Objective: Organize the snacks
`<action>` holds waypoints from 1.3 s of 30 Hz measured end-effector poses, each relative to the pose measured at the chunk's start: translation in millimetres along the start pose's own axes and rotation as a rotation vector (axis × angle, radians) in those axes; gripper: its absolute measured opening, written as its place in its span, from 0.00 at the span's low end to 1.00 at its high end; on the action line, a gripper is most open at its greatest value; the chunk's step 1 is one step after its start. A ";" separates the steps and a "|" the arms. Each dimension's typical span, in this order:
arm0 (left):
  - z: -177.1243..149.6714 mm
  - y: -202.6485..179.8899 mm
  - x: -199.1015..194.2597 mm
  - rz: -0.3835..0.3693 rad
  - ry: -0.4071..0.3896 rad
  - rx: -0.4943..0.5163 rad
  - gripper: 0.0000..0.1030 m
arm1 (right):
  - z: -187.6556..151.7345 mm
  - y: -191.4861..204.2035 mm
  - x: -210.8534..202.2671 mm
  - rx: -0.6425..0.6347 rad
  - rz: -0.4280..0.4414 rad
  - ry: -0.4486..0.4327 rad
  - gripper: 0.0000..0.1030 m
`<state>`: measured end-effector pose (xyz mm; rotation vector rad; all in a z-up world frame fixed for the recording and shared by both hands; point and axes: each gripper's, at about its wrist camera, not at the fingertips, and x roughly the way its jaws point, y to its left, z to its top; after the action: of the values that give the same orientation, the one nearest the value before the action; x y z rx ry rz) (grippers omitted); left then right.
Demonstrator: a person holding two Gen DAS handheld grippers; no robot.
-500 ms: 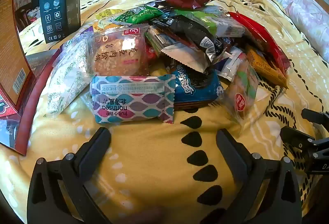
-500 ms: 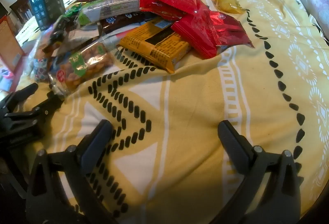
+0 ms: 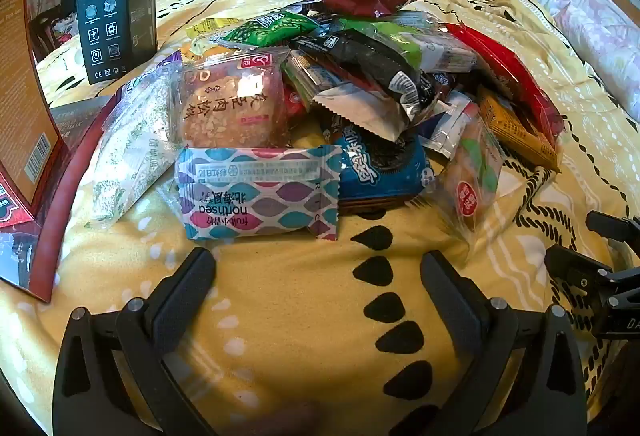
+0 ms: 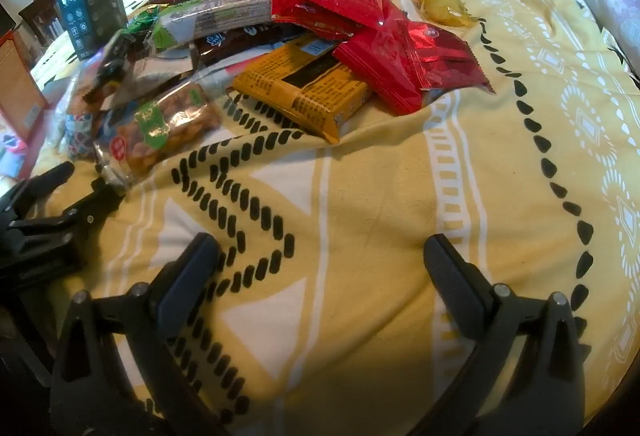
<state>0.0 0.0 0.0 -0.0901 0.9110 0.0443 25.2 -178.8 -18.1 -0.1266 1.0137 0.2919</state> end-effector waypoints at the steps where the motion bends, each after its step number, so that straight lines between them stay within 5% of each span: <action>1: 0.0 0.0 0.0 0.000 0.000 0.000 1.00 | 0.0 0.0 0.0 0.000 0.000 0.000 1.00; 39: 6.4 -4.7 5.6 0.025 0.026 0.004 1.00 | 3.0 1.8 2.9 -0.001 0.007 0.009 1.00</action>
<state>8.9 -4.0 -0.2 -0.0760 0.9377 0.0643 28.5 -175.8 -18.9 -0.1253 1.0235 0.2987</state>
